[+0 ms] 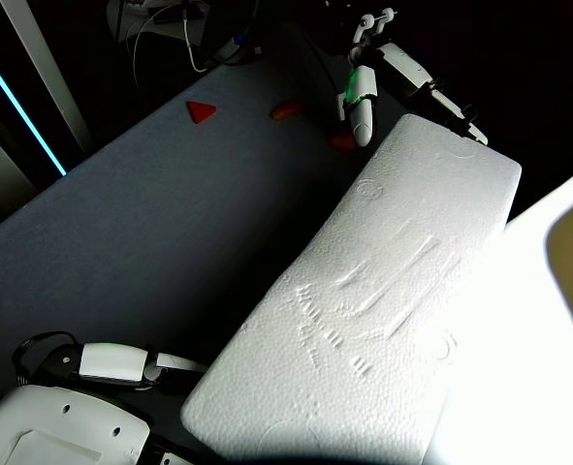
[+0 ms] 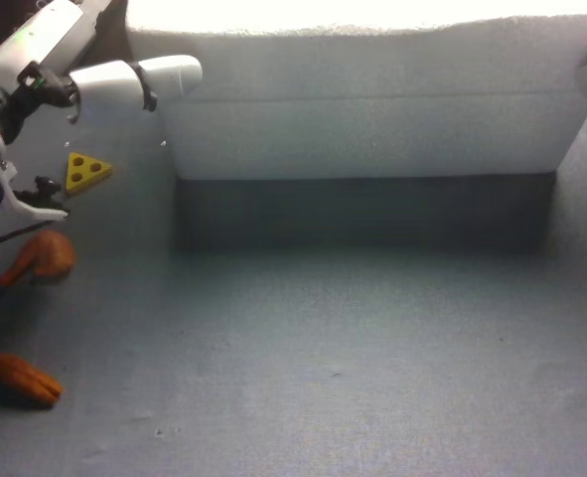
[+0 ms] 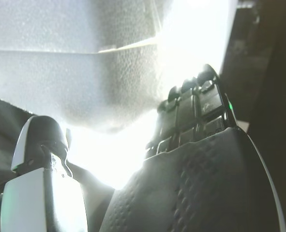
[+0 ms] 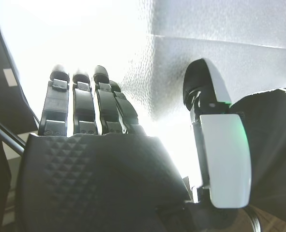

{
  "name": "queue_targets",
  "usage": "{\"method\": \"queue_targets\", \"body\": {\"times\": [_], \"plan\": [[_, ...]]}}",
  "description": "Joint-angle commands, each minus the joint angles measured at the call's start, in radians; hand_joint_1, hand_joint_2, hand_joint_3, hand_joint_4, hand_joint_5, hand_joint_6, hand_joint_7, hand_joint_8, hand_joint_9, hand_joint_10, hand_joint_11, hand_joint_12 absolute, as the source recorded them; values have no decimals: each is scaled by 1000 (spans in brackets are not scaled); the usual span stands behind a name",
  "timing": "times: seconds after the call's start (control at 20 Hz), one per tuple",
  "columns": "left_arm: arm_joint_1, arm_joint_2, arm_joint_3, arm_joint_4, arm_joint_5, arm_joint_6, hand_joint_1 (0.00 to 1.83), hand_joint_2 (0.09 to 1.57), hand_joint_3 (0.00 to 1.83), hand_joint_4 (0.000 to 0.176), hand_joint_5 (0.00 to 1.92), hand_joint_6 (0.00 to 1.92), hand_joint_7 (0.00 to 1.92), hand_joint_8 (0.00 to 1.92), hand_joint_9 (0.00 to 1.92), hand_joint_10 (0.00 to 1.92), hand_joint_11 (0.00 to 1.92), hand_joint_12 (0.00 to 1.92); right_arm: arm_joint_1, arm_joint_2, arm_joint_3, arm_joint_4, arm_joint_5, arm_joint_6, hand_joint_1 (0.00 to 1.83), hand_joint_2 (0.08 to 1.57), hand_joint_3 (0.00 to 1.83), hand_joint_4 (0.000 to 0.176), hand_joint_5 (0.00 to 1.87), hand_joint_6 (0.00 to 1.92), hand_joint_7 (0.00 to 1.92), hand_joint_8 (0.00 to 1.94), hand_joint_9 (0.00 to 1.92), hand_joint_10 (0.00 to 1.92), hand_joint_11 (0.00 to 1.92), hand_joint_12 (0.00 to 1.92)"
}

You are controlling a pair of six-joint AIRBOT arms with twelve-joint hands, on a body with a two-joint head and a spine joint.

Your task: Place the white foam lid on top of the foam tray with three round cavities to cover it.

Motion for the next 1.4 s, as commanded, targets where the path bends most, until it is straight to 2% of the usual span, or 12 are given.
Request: {"method": "queue_targets", "body": {"times": [0.0, 0.15, 0.2, 0.25, 0.5, 0.95, 1.1, 1.15, 1.2, 1.25, 1.3, 1.35], "plan": [[3, -4, -10, 61, -89, -2, 507, 1027, 0, 15, 50, 0, 0, 0, 0, 0, 3, 3, 2, 1, -13, -75, 90, 2, 500, 1211, 2, 0, 0, 0, 0, 0, 0, 0, 0, 0], [3, -10, -5, 62, -80, -3, 508, 1043, 5, 12, 52, 1, 0, 0, 0, 0, 0, 0, -7, 4, -14, -66, 92, 2, 513, 1217, 3, 0, 0, 0, 0, 0, 0, 0, 0, 0], [-1, -13, 0, 62, -72, -3, 522, 1045, 6, 4, 53, 2, 0, 0, 0, 0, 0, 0, -12, 4, -14, -61, 91, 2, 526, 1215, 2, 0, 0, 0, 0, 0, 0, 0, 0, 0], [-4, -16, 7, 62, -61, -3, 501, 1038, 2, 15, 47, 0, 0, 0, 0, 0, 0, 0, -16, 4, -12, -54, 91, 2, 529, 1216, 2, 0, 0, 0, 0, 0, 0, 0, 0, 0], [-24, -36, 45, 59, -14, -3, 489, 1062, 11, 2, 59, 5, 0, 0, 0, 0, 0, 0, -14, 3, 9, -43, 72, 2, 447, 1227, 5, 0, 0, 0, 0, 0, 0, 0, 3, 5], [18, -20, 27, 29, -40, -2, 511, 1058, 1, 0, 46, 0, 0, 0, 0, 0, 0, 1, -30, 16, -2, -35, 78, 2, 463, 1211, 0, 0, 0, 0, 0, 0, 0, 0, 0, 0], [12, -7, 13, 39, -69, -1, 531, 1067, 4, 11, 13, 0, 0, 0, 0, 0, 0, 0, -30, 25, -13, -35, 99, 2, 526, 1209, 0, 0, 0, 0, 0, 0, 0, 0, 0, 0], [12, -2, 8, 42, -79, -1, 534, 1066, 4, 8, 16, 2, 0, 0, 0, 0, 0, 0, -30, 30, -16, -35, 105, 2, 518, 1199, 0, 0, 0, 0, 0, 0, 0, 0, 0, 0], [11, 3, 3, 45, -89, -1, 532, 1062, 1, 35, 10, 1, 0, 0, 0, 0, 0, 0, -30, 35, -20, -35, 114, 2, 520, 1171, 0, 0, 0, 0, 0, 0, 0, 0, 0, 0], [10, 7, 0, 47, -96, -1, 520, 1062, 1, 47, 9, 1, 0, 0, 0, 0, 0, 0, -30, 39, -24, -35, 122, 2, 534, 1165, 0, 0, 0, 0, 0, 0, 0, 0, 0, 0], [8, 10, -4, 50, -102, -1, 525, 1077, 7, 21, 5, 0, 0, 0, 0, 0, 16, 8, -30, 43, -28, -36, 131, 2, 549, 1185, 0, 0, 0, 0, 0, 0, 0, 0, 14, 7], [6, 13, -6, 52, -108, -1, 524, 1078, 7, 23, 3, 0, 0, 0, 0, 0, 19, 10, -30, 48, -31, -36, 137, 2, 525, 1188, 0, 0, 0, 0, 0, 0, 0, 0, 11, 7]]}}
